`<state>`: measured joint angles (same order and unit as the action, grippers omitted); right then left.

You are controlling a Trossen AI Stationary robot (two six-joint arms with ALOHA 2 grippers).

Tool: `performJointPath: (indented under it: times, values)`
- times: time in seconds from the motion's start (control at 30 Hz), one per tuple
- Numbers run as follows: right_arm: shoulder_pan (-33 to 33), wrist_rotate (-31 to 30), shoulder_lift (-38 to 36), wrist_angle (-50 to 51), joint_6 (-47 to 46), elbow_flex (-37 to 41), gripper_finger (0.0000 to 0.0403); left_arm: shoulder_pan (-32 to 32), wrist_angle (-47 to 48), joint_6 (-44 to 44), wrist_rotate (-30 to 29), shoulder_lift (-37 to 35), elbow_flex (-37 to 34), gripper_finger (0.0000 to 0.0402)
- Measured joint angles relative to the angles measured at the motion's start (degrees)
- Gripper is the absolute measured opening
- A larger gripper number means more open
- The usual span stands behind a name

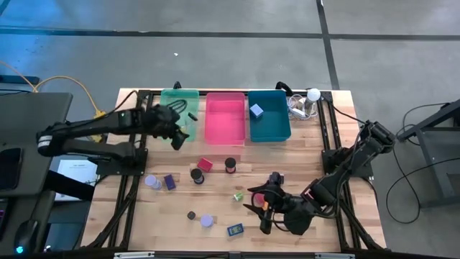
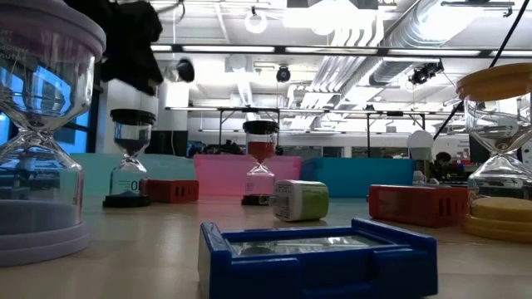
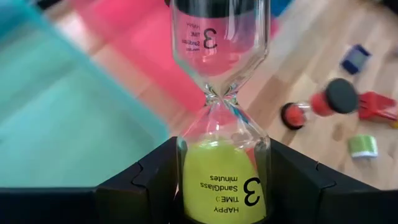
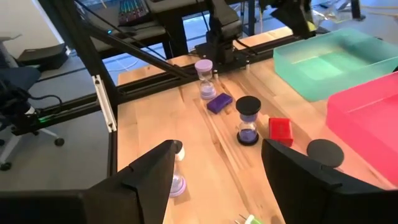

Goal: Pick & Place Office items
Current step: Put the green hourglass into the green bin

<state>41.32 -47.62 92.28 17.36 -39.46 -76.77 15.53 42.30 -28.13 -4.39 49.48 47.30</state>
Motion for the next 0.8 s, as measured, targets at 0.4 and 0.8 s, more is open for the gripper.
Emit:
performJointPath:
  times: [0.4,0.8]
  values:
    - [-0.20,0.15,-0.01,-0.02,0.07,0.00,0.0231,23.31,13.37,0.71,7.05,7.62,4.23,0.0200]
    - [-0.20,0.11,-0.01,0.03,0.22,0.00,0.0231,30.88,12.72,4.64,6.89,18.54,4.23,0.0199]
